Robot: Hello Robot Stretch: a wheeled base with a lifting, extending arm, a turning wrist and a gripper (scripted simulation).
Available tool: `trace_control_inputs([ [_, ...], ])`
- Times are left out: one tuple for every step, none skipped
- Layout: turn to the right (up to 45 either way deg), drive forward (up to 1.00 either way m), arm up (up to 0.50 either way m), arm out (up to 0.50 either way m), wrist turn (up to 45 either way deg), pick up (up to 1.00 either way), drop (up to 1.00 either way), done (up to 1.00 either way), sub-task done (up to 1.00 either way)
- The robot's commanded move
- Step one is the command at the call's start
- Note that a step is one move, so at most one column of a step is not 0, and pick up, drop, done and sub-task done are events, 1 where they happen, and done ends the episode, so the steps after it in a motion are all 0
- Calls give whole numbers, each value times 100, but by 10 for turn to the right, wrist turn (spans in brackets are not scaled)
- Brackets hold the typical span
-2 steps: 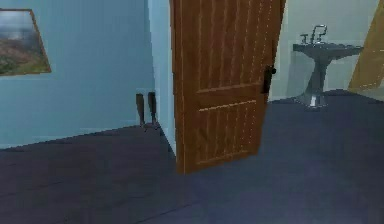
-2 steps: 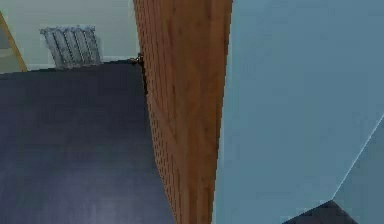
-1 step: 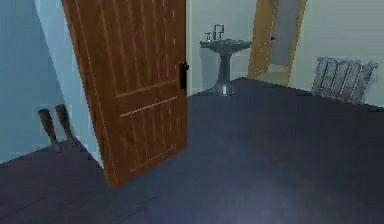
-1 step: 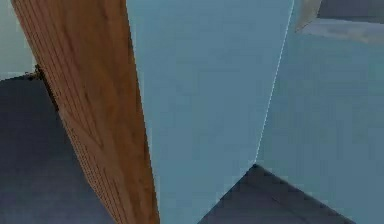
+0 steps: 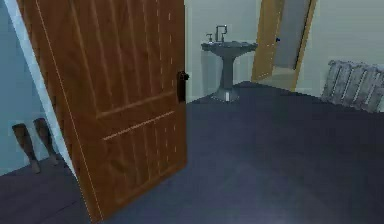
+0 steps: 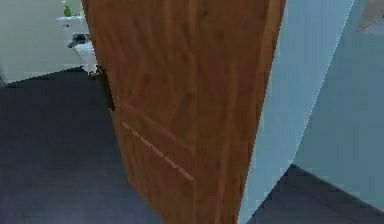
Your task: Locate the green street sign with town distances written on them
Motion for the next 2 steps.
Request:
trace_control_inputs([
  [210,0,0,0,0,0,0,0,0],
  [0,100,0,0,0,0,0,0,0],
])
